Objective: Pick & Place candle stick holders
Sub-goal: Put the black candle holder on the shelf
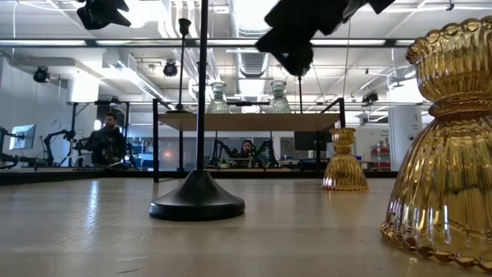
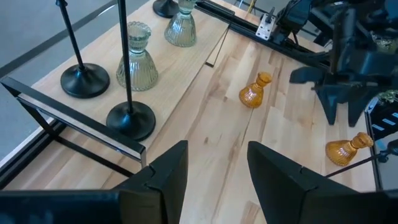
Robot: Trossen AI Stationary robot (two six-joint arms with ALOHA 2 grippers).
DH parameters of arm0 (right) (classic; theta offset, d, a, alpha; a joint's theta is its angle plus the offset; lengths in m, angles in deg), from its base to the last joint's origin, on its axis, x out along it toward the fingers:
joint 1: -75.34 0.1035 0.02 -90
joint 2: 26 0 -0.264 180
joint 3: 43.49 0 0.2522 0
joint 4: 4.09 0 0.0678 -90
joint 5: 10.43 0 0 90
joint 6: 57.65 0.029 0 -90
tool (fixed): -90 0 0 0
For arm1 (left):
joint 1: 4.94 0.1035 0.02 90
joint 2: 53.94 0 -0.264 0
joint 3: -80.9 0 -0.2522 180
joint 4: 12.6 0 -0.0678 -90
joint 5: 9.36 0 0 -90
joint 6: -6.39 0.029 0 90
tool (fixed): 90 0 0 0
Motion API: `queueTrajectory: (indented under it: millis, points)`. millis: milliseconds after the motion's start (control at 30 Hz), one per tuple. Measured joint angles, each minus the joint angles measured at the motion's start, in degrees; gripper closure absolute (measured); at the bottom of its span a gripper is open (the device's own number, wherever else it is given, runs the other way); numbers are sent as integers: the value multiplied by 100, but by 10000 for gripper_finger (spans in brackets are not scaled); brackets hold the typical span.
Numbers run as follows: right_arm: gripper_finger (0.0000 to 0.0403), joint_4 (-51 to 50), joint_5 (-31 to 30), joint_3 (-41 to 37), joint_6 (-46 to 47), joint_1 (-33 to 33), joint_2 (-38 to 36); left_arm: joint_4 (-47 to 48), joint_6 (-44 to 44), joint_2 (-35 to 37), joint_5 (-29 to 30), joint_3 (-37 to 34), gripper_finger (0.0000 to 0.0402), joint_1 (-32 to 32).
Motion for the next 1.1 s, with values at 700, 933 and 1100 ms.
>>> queueTrajectory:
  millis: [700,933,1100]
  points:
    - [254,219,1049,1015,-458,81,1245,290,443,-127,402,-2,232,0]
    - [265,260,1048,1205,-537,84,1383,339,508,-125,403,-2,232,0]
    - [271,261,1051,1319,-619,94,1474,346,547,-125,403,-2,232,0]
